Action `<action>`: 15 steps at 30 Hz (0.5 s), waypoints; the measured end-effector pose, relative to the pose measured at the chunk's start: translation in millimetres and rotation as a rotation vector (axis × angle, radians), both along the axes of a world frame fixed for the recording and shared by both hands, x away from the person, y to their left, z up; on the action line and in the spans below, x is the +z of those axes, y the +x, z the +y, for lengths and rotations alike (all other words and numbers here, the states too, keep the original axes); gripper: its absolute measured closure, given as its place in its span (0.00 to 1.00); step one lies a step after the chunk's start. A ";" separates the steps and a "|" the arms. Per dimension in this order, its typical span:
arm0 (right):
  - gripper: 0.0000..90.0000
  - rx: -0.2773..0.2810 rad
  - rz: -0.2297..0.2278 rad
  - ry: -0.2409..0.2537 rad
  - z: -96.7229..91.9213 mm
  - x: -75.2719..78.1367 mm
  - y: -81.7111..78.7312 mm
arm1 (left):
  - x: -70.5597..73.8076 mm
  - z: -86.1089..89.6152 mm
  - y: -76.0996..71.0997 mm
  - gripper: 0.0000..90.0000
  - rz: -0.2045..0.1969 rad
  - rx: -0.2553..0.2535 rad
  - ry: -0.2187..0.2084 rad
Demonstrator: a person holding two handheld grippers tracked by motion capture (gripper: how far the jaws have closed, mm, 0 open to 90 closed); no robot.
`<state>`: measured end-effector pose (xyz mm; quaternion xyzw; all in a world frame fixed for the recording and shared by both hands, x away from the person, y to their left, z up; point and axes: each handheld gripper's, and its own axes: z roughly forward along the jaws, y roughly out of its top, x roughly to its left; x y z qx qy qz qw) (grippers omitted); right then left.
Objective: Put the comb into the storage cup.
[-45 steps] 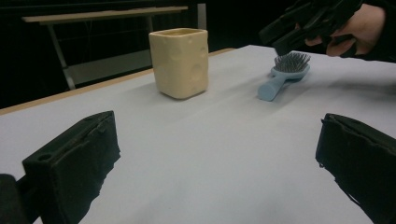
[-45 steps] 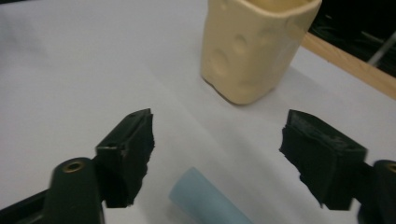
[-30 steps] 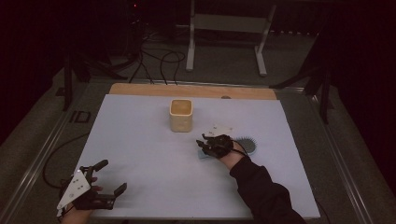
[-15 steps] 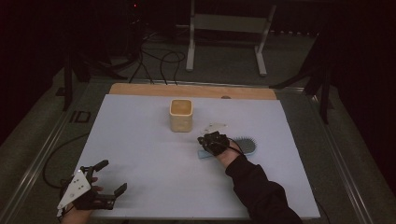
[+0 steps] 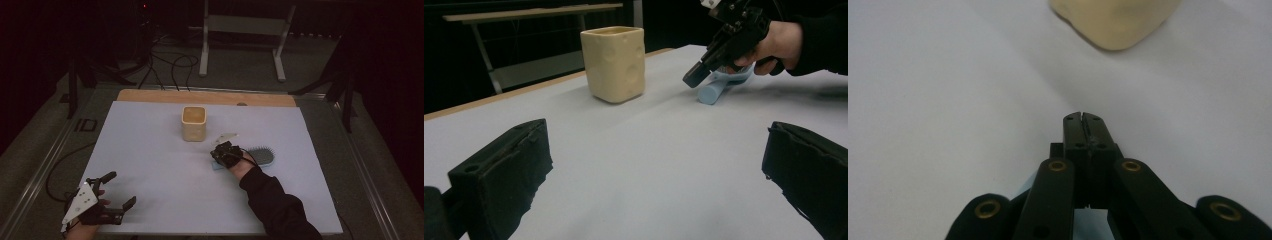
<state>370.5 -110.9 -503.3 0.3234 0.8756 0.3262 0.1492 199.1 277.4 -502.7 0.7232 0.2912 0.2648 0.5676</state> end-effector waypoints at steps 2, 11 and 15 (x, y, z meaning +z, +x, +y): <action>1.00 0.004 0.006 -0.007 0.0 -1.1 -1.0 | 0.0 0.2 0.0 0.00 0.000 0.000 0.000; 1.00 0.010 0.036 0.000 -6.4 -3.4 -6.1 | 0.0 -0.1 0.0 0.00 0.001 -0.002 0.003; 1.00 0.018 0.050 -0.007 -6.4 -6.2 -8.1 | 0.1 -0.4 0.0 0.00 0.001 -0.002 0.004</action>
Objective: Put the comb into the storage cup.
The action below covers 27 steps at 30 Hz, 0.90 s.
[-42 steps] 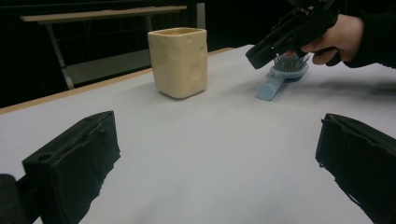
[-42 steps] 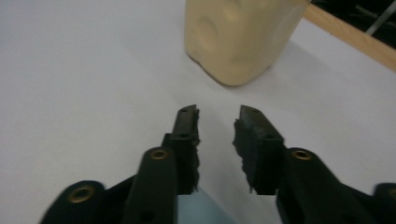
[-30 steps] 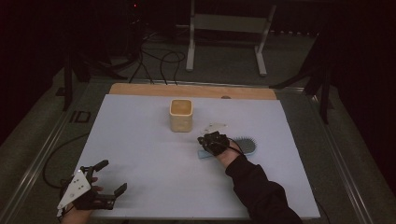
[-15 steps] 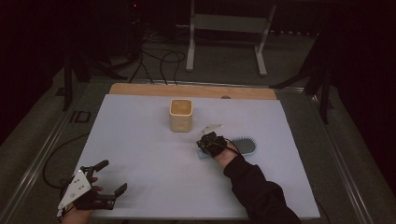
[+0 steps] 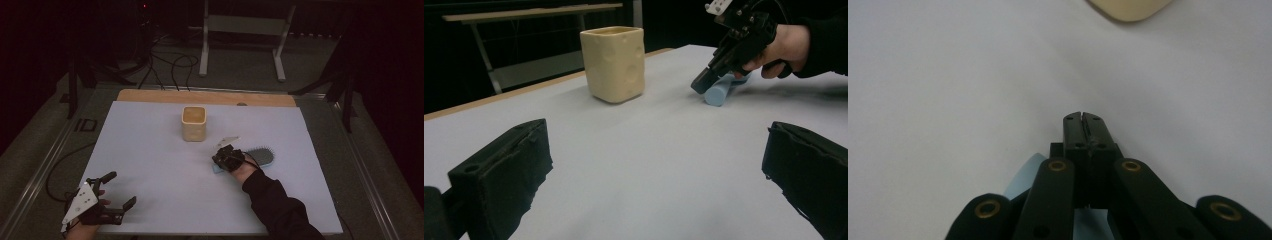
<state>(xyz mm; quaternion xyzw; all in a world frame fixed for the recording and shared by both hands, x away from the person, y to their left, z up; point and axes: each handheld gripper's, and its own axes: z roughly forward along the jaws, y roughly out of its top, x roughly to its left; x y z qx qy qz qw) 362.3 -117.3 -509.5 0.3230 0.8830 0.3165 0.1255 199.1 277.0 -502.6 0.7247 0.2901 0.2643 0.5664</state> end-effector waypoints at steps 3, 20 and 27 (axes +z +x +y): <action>1.00 0.010 0.000 -0.010 -0.3 -0.6 -4.4 | 0.2 0.5 -0.2 0.00 -0.002 0.002 -0.003; 1.00 0.057 0.024 -0.027 -25.7 1.6 -45.8 | -0.6 0.1 0.5 0.00 0.005 0.001 0.001; 1.00 0.062 0.030 -0.032 -36.6 2.5 -60.3 | -0.5 0.4 0.6 0.00 0.005 0.002 0.000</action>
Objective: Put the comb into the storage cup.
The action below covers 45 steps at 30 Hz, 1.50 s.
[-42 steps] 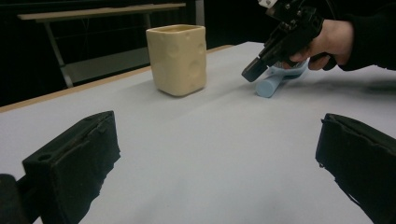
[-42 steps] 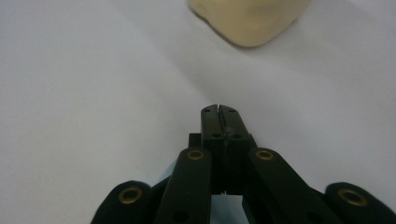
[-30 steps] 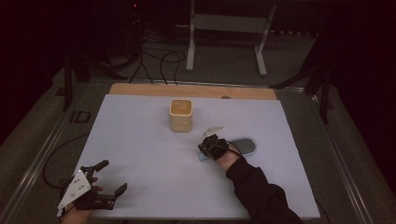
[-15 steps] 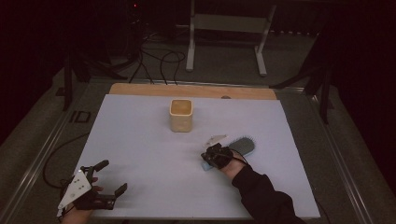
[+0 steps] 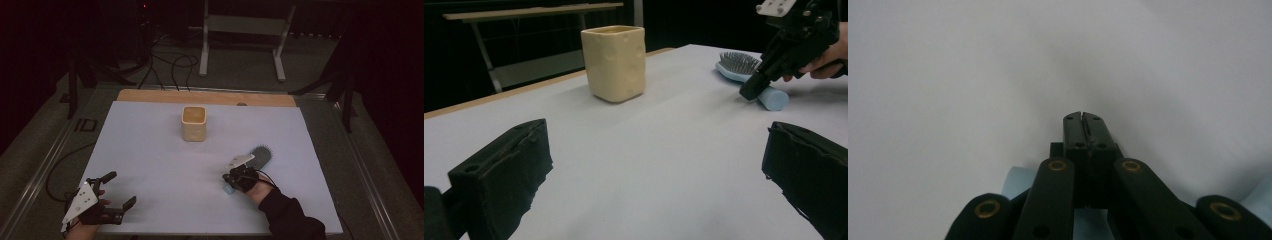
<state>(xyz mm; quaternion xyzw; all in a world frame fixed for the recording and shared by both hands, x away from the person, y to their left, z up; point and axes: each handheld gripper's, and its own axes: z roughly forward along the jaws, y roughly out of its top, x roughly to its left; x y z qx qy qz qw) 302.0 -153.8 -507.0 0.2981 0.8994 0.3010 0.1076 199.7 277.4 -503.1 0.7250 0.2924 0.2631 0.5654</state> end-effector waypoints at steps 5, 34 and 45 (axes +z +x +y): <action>1.00 0.007 0.000 -0.018 -6.9 0.8 -11.1 | 0.0 0.3 0.2 0.00 0.000 0.001 -0.004; 1.00 -0.145 0.047 -0.031 -87.6 6.7 -50.4 | 0.5 -0.1 -0.1 0.00 -0.002 0.006 0.000; 1.00 -0.224 0.050 -0.038 -119.7 4.6 -47.7 | 0.4 0.1 0.1 0.00 -0.002 0.007 0.003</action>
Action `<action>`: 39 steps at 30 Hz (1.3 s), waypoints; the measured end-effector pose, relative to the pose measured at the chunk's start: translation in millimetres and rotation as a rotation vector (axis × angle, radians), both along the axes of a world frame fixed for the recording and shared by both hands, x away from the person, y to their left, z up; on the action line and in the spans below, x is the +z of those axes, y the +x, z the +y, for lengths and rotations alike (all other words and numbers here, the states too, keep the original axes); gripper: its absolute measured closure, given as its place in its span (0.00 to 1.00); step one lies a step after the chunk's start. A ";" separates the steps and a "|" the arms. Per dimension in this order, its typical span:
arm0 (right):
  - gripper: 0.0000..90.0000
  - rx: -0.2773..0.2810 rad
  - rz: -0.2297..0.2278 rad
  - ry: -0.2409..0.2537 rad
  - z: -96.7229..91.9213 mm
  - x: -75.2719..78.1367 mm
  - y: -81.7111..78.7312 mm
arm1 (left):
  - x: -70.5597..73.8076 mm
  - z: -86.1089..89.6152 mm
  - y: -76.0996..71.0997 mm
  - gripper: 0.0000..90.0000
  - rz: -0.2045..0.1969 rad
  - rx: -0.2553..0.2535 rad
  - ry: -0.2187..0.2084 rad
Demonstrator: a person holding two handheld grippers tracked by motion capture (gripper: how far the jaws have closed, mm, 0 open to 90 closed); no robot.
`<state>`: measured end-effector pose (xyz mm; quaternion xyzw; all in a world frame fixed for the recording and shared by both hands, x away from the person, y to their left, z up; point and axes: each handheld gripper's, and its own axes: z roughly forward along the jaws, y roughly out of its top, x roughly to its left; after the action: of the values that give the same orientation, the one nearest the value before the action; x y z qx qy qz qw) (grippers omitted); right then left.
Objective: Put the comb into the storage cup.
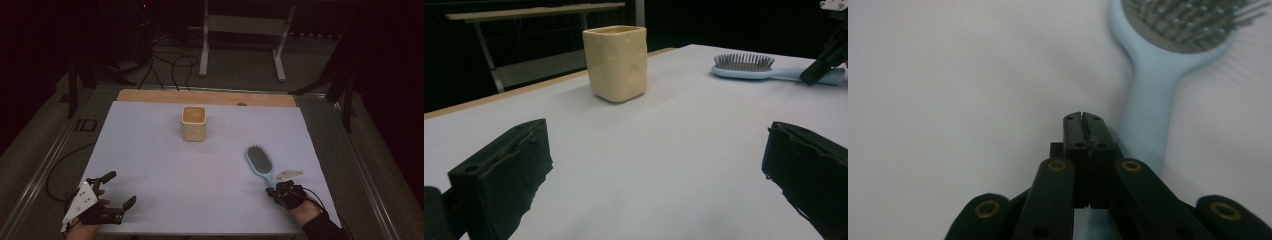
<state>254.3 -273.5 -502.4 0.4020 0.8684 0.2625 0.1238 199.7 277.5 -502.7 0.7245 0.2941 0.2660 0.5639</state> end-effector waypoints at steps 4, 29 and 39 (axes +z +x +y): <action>1.00 -0.010 -0.006 -0.008 -6.7 0.5 1.7 | 0.0 0.0 0.0 0.00 0.000 0.000 0.000; 1.00 0.027 -0.062 -0.003 -5.9 24.0 3.3 | 0.1 -0.2 0.0 0.00 0.001 0.000 -0.001; 0.84 0.001 -0.092 -0.030 -3.8 40.8 7.2 | 0.1 0.0 0.1 0.00 0.001 0.000 -0.001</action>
<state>261.5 -277.3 -461.6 0.3871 0.8660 0.2676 0.1693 199.8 277.4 -502.6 0.7244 0.2944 0.2655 0.5639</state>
